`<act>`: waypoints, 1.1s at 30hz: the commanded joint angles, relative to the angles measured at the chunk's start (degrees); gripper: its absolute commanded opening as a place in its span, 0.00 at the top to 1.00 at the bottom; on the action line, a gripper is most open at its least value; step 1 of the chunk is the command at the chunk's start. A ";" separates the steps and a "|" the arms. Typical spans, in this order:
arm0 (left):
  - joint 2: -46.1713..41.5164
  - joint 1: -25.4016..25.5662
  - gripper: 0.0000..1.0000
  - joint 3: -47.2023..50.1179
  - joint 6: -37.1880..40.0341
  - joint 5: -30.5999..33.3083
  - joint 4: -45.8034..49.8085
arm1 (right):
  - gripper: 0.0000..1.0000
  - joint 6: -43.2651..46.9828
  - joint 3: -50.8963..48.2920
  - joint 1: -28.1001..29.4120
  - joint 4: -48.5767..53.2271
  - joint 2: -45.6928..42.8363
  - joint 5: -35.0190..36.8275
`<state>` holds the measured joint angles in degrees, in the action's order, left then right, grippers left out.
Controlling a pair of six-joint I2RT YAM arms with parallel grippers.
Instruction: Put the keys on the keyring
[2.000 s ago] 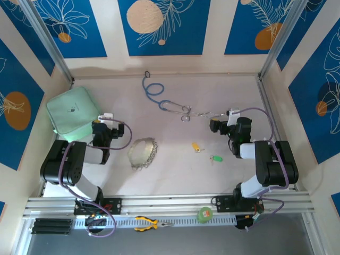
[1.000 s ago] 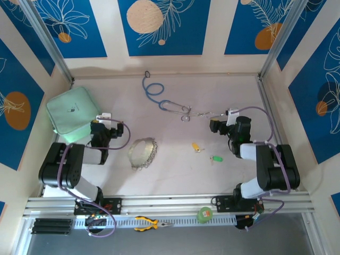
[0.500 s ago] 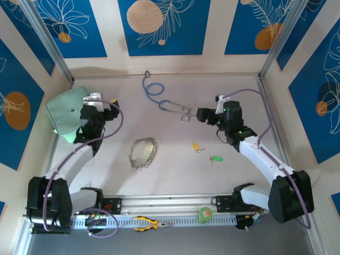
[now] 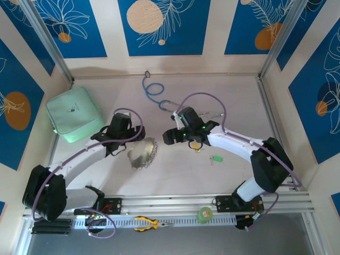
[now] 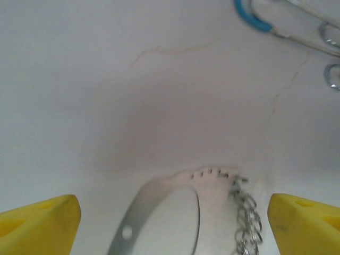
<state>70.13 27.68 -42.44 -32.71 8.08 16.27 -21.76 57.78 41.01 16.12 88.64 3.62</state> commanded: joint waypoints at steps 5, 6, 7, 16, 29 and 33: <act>-9.81 2.69 0.19 2.77 -16.41 -1.81 25.91 | 0.22 4.49 5.24 1.28 0.38 5.98 -4.44; -11.48 3.57 0.23 3.81 -17.63 -2.13 27.71 | 0.22 4.17 5.15 1.28 -0.50 6.23 -4.65; -12.99 4.60 0.26 4.82 -18.92 -2.84 28.80 | 0.22 3.88 5.06 1.26 -1.10 6.49 -4.89; -9.83 13.25 0.42 6.23 -19.54 -2.18 31.03 | 0.23 3.66 3.47 1.18 -2.82 5.54 -3.71; 1.29 13.70 0.69 2.72 -13.86 -0.51 22.03 | 0.24 3.96 0.76 0.99 -1.73 1.83 -0.65; 2.19 13.71 0.74 2.96 -13.78 0.08 21.02 | 0.24 3.94 0.06 0.74 -1.41 0.77 -0.05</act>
<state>71.72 40.91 -38.35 -47.46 6.70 38.09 -18.44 58.92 42.00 13.61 91.22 2.79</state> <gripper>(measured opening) 0.273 0.760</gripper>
